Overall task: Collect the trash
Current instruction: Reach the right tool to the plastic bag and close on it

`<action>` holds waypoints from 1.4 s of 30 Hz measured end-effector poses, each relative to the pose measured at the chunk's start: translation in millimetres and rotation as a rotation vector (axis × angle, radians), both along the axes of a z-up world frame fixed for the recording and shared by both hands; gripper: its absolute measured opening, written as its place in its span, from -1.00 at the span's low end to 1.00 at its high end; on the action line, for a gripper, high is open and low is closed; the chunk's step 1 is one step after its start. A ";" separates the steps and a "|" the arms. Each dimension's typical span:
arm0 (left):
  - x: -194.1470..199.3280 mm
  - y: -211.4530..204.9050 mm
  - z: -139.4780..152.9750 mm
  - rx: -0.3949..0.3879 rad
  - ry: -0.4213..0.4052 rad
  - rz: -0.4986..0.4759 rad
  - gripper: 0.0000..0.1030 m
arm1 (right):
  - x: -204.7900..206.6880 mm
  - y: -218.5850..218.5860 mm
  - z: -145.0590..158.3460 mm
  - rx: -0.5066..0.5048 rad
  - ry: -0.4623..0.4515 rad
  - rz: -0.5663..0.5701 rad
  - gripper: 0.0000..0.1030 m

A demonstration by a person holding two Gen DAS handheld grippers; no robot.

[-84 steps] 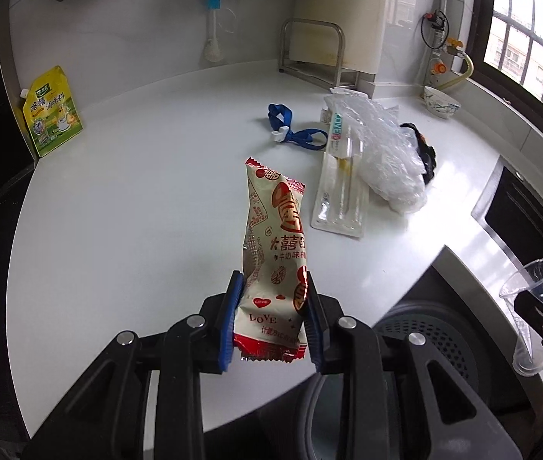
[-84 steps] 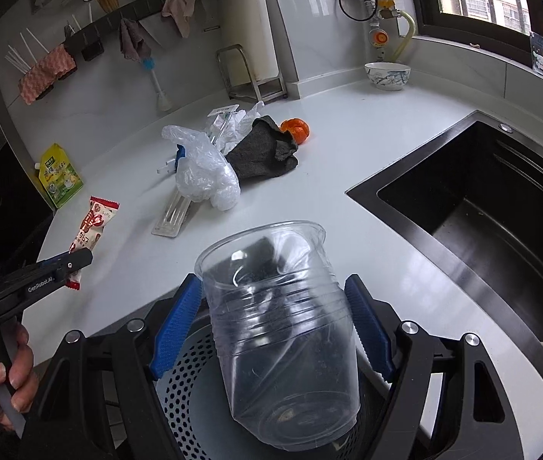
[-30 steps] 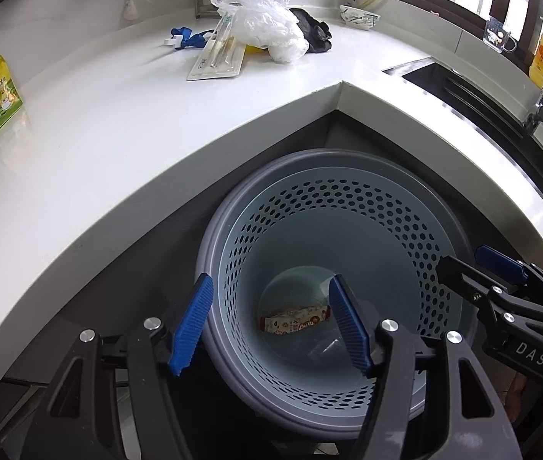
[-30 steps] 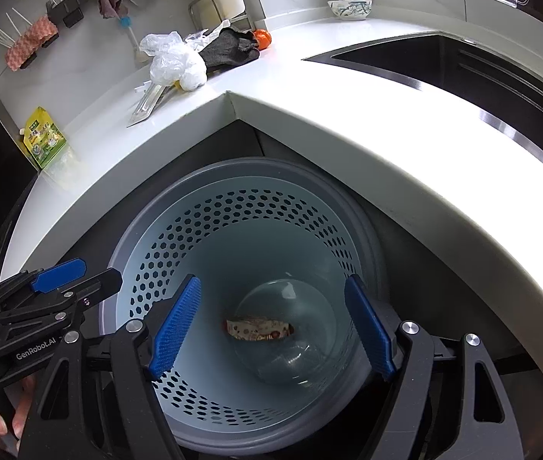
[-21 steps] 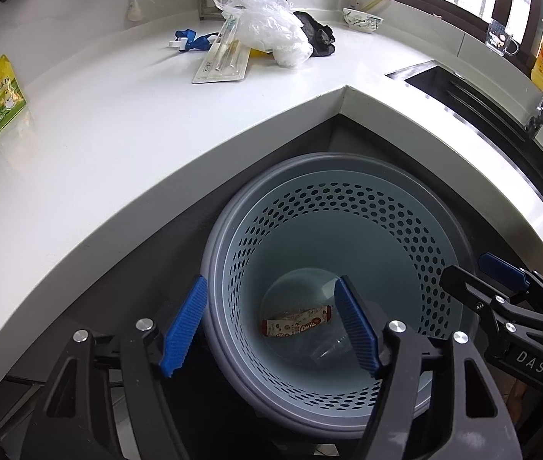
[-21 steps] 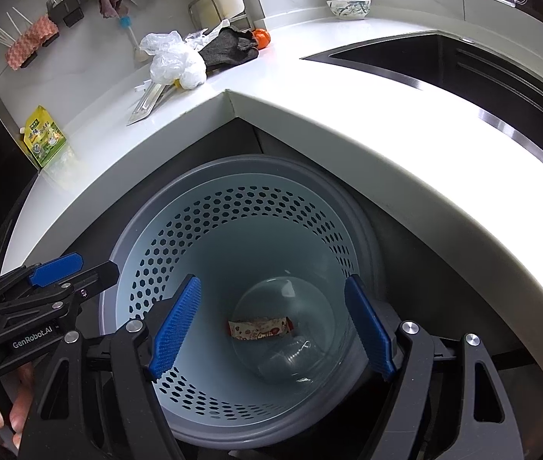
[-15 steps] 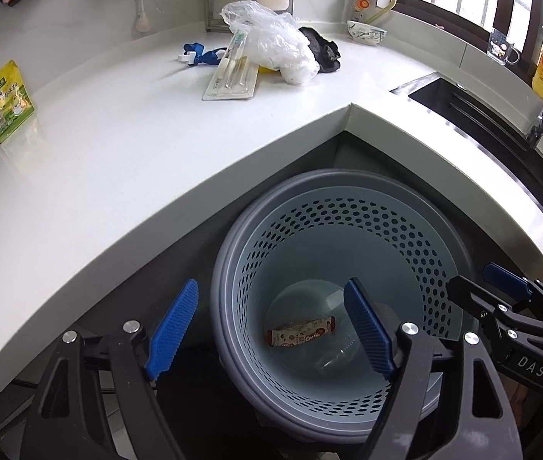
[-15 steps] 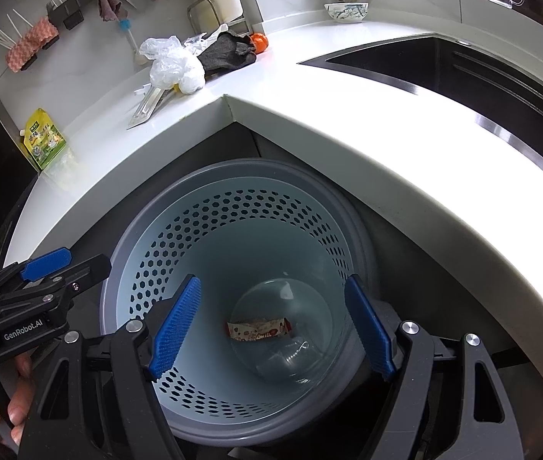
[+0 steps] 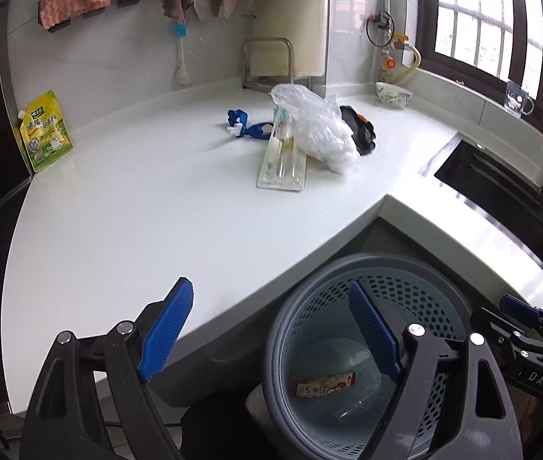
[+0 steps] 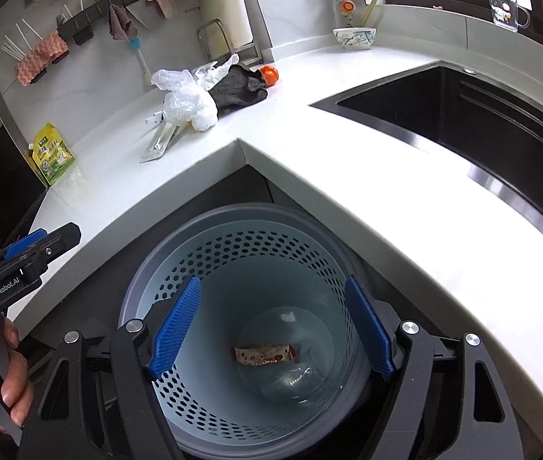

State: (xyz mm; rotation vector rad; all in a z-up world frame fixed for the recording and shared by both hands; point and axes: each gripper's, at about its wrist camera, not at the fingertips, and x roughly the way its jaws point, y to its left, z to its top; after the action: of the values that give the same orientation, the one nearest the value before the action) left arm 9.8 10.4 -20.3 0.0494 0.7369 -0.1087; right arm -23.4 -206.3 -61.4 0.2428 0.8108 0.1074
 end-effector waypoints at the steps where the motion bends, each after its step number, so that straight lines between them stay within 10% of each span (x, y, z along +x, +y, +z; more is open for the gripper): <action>1: 2.0 1.1 4.6 0.007 -0.013 0.005 0.71 | 3.3 0.1 4.5 -0.005 -0.010 0.002 0.44; 16: 61.9 25.2 40.9 0.083 -0.133 0.125 0.87 | 84.7 10.4 47.5 -0.076 -0.097 0.036 0.44; 42: 150.4 43.8 15.8 0.037 -0.048 0.159 0.87 | 218.6 64.6 49.3 -0.068 -0.116 0.193 0.44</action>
State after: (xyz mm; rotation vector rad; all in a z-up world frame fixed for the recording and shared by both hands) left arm 160.2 54.1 -4.6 0.0281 0.6919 0.0575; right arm 195.2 -141.7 -12.1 0.0927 0.7202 0.2726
